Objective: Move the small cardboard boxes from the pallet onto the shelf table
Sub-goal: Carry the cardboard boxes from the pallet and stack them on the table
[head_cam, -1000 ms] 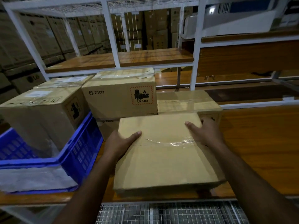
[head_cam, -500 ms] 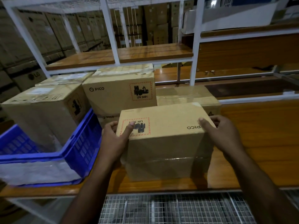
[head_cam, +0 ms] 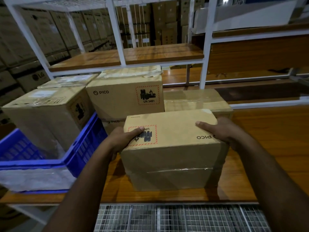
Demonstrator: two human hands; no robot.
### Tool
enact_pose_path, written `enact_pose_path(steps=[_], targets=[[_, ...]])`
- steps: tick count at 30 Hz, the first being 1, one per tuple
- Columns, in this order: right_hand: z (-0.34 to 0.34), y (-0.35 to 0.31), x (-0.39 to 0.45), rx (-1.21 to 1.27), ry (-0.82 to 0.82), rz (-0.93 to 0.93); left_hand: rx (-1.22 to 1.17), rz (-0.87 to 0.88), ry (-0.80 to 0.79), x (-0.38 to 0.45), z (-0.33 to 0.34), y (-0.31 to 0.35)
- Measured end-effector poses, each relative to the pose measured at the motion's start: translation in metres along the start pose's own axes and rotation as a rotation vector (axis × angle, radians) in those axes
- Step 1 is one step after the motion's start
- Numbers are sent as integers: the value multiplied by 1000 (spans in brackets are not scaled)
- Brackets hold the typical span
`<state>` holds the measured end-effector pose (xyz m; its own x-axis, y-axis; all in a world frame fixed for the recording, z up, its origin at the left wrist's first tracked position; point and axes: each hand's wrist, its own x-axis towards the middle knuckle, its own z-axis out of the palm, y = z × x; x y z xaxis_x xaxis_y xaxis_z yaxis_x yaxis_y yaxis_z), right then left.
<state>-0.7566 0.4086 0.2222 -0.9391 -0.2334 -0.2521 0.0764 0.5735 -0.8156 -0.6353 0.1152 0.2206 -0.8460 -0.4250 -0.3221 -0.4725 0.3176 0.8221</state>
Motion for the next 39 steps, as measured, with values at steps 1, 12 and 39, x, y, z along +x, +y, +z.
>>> enact_pose_path(steps=[1,12,39], targets=[[1,0,1,2,12,-19,8,0,11,-1,0,1],[5,10,-5,79,60,-86,-3,115,14,-7,3,-5],[28,80,-69,331,107,37,-238,109,129,-52,43,-82]])
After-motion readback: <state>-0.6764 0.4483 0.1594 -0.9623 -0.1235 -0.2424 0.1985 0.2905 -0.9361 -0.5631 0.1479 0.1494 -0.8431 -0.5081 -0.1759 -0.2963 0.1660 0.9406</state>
